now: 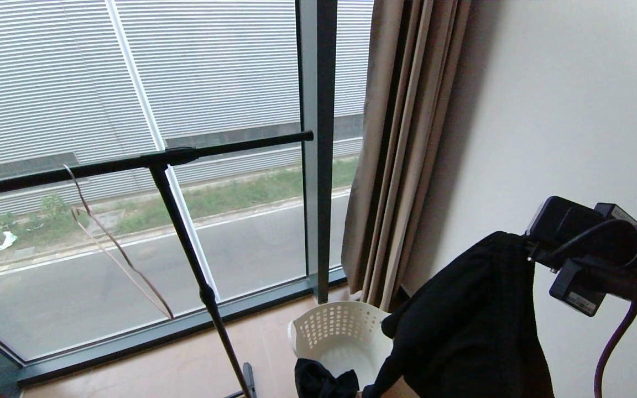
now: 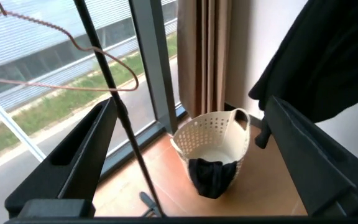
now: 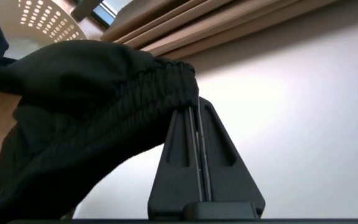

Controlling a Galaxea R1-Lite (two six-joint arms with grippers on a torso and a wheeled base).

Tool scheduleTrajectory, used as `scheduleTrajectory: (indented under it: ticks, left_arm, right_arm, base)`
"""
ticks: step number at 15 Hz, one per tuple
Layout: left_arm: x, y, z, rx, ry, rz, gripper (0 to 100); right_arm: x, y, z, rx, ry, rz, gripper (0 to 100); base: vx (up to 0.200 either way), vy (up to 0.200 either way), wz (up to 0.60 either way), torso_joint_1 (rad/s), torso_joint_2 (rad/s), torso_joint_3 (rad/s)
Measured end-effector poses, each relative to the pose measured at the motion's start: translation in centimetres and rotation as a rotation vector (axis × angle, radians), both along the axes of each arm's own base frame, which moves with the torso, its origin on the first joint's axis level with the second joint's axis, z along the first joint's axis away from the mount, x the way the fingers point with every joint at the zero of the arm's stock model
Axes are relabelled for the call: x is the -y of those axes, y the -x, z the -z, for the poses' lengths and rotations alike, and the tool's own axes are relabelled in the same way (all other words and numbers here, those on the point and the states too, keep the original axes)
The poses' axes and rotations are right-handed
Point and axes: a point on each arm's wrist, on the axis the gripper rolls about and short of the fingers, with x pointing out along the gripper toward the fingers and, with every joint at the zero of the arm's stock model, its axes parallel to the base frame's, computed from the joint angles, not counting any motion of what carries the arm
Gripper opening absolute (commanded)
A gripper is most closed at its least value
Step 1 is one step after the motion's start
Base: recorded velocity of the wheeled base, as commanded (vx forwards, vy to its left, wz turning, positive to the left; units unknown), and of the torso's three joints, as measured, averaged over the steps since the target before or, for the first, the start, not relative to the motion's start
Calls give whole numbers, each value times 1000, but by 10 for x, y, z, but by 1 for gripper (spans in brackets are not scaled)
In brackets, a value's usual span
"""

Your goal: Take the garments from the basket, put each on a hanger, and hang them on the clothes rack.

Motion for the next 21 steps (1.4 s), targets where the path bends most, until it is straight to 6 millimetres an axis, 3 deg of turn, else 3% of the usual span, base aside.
scheduleTrajectory:
  ticks: [9, 14, 21]
  left_arm:
    - [0, 0, 0, -2, 5, 1, 100]
    - [0, 0, 0, -2, 5, 2, 100]
    - [0, 0, 0, -2, 5, 3, 100]
  right_arm:
    - [3, 5, -2, 16, -7, -1, 0]
    - [6, 9, -1, 20, -12, 7, 0]
    - [24, 12, -3, 37, -26, 94, 0]
  base:
    - [0, 0, 600, 4, -1, 1]
    - [0, 200, 0, 1, 3, 1]
    - [0, 200, 0, 2, 0, 6]
